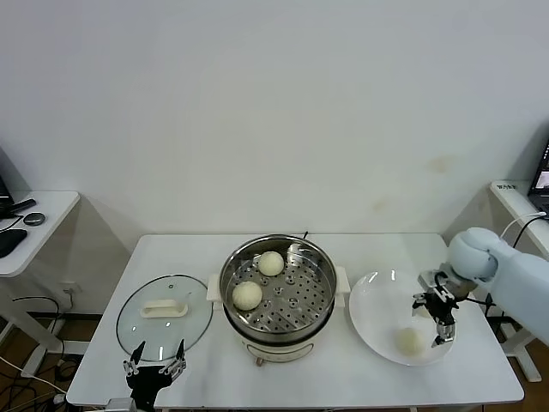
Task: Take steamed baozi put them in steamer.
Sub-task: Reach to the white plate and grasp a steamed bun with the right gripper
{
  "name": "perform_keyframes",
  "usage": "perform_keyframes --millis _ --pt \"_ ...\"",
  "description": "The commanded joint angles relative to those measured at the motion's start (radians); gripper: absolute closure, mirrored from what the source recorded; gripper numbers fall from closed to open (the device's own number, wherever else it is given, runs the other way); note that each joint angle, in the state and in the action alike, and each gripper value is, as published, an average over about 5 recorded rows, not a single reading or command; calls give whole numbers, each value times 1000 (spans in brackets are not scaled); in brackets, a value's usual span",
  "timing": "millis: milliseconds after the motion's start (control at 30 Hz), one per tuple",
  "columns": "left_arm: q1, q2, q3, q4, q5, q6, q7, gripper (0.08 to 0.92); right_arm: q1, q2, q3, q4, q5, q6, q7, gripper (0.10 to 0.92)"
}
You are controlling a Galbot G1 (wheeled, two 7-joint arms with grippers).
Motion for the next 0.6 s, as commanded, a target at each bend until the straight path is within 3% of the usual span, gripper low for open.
perform_keyframes --millis 33,600 --pt "-2 -1 0 8 0 0 1 177 -74 19 35 -5 -49 -10 20 203" --pt "-13 -2 4 26 1 4 -4 177 -103 74 42 -27 -91 -70 54 203"
